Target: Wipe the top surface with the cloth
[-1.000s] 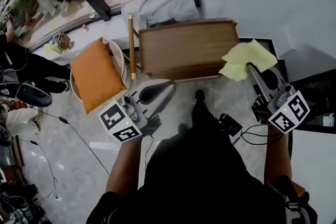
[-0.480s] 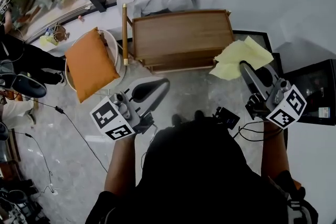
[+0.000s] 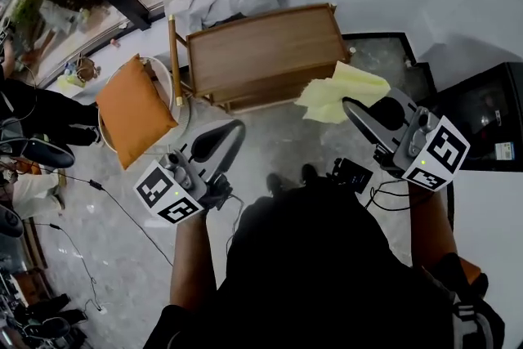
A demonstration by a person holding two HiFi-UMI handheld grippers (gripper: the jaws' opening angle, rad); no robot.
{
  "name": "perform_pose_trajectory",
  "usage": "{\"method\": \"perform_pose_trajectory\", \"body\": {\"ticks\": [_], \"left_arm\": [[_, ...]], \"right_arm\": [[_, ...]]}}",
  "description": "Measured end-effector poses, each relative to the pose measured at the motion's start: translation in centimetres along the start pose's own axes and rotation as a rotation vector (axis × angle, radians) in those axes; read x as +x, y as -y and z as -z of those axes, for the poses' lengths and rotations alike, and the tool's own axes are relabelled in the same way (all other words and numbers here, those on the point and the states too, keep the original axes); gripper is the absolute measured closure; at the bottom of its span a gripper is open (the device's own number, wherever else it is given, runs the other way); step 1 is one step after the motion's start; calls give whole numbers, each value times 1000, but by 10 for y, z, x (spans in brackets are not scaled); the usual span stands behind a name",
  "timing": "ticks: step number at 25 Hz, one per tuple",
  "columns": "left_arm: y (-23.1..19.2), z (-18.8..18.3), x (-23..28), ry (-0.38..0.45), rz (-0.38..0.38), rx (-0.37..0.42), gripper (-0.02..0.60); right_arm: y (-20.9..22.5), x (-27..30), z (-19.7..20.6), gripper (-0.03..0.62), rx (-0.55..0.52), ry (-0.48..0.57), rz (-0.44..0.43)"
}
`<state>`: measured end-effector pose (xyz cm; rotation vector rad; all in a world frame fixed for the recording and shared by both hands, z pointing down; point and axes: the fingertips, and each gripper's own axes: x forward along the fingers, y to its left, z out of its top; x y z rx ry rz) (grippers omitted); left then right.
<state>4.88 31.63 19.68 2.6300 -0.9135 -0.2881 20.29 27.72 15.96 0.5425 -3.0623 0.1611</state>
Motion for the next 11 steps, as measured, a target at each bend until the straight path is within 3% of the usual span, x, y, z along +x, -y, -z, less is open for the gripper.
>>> {"method": "perform_pose_trajectory", "body": {"ticks": [2, 7, 11], "left_arm": [[5, -5, 4, 5, 1, -4, 573], [24, -28, 5, 8, 16, 69, 572], [27, -42, -2, 4, -49, 126, 572]], "right_arm": [[0, -9, -7, 562, 5, 32, -19], [2, 1, -10, 562, 23, 81, -30], [-13, 11, -13, 562, 6, 90, -62]]}}
